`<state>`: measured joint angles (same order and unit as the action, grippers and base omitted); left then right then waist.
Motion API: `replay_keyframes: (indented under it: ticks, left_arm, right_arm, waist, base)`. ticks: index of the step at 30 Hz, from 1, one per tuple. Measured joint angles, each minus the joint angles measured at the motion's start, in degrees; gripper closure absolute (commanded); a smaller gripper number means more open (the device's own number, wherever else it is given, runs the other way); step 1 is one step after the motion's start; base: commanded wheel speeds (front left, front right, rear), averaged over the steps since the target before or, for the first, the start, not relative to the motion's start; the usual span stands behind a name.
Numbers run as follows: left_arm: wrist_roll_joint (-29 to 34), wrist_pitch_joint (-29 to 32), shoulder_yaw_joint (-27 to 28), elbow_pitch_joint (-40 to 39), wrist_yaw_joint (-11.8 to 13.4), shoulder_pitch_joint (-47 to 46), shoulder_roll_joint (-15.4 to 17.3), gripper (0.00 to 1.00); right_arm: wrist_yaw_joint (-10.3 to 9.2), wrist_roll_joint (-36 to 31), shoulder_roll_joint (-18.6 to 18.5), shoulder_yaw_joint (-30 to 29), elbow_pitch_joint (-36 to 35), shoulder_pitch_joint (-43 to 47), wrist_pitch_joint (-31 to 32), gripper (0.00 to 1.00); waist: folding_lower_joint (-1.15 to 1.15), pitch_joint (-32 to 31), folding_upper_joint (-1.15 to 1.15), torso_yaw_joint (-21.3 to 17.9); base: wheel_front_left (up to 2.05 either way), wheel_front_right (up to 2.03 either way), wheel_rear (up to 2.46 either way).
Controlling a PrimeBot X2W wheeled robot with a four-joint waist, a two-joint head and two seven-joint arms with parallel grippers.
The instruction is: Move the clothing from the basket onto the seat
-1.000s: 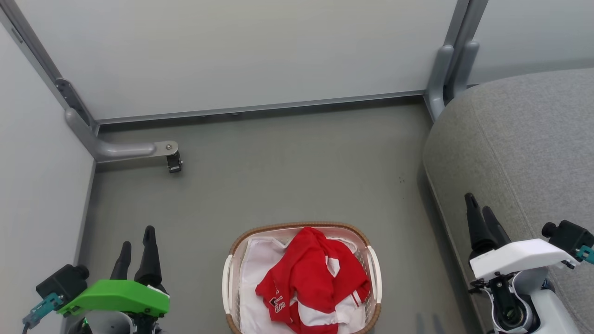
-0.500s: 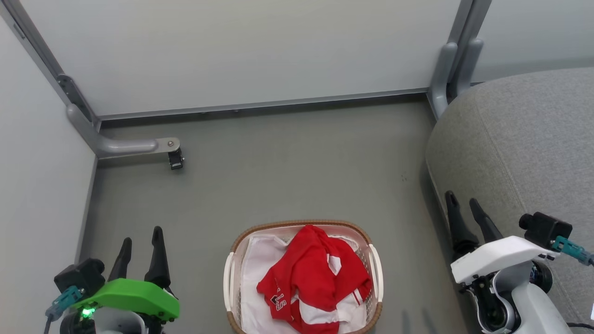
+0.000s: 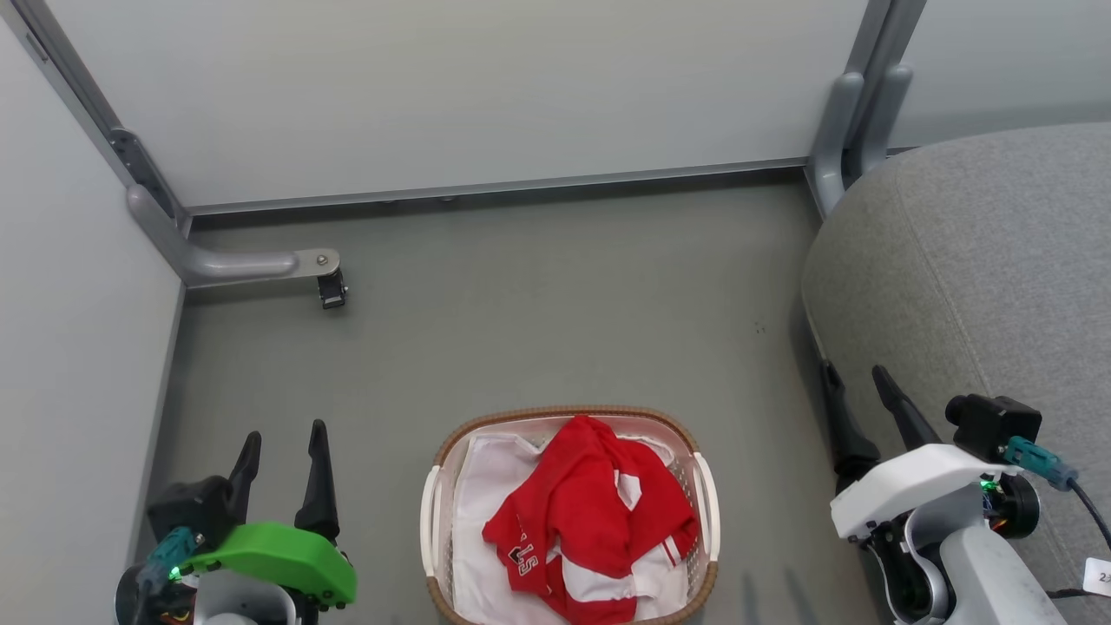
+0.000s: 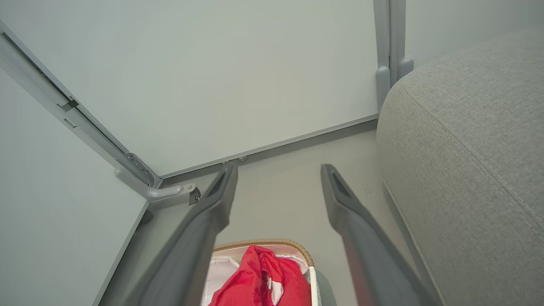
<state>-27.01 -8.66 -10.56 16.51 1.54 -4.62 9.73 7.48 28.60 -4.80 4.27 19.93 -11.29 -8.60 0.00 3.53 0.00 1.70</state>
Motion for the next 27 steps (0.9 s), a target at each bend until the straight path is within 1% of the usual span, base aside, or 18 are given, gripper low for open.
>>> replay_keyframes:
  ticks: [4, 10, 15, 21, 27]
  left_arm:
    - [2.4, -0.6, -0.3, -0.6, 1.1, 0.0, 0.0, 0.00]
    - [4.9, -1.5, -0.1, -1.1, 1.7, 0.3, 0.0, 0.00]
    - [7.2, -2.1, 0.1, -1.3, 1.8, 0.7, -0.2, 0.00]
    - [10.0, -3.0, 1.4, -1.6, 2.4, 2.4, -1.3, 0.00]
    - [12.7, -3.6, 2.7, -2.1, 1.9, 4.1, -2.2, 0.00]
  right_arm:
    - [0.00, -2.9, 0.3, 0.1, 0.7, 0.0, -0.6, 0.00]
    - [0.00, -6.0, 0.6, -0.1, 1.1, 0.1, -1.5, 0.00]
    - [0.01, -8.4, 0.8, -0.4, 1.8, 0.3, -2.1, 0.00]
    - [0.01, -11.2, 1.4, -2.0, 2.7, 1.3, -2.9, 0.00]
    - [0.02, -13.7, 1.8, -3.1, 3.0, 2.2, -3.6, 0.00]
  waist:
    - [0.00, 0.1, 0.00, 0.2]
    - [0.00, 0.1, 0.00, 0.3]
    - [0.00, -0.2, 0.00, 0.3]
    - [0.00, -0.5, 0.00, 0.4]
    - [0.00, -1.1, 0.00, 0.3]
  base:
    - [0.00, 0.00, 0.00]
    - [0.00, 0.00, 0.00]
    - [0.00, 0.00, 0.00]
    - [0.00, 0.00, 0.00]
    - [0.00, 0.00, 0.00]
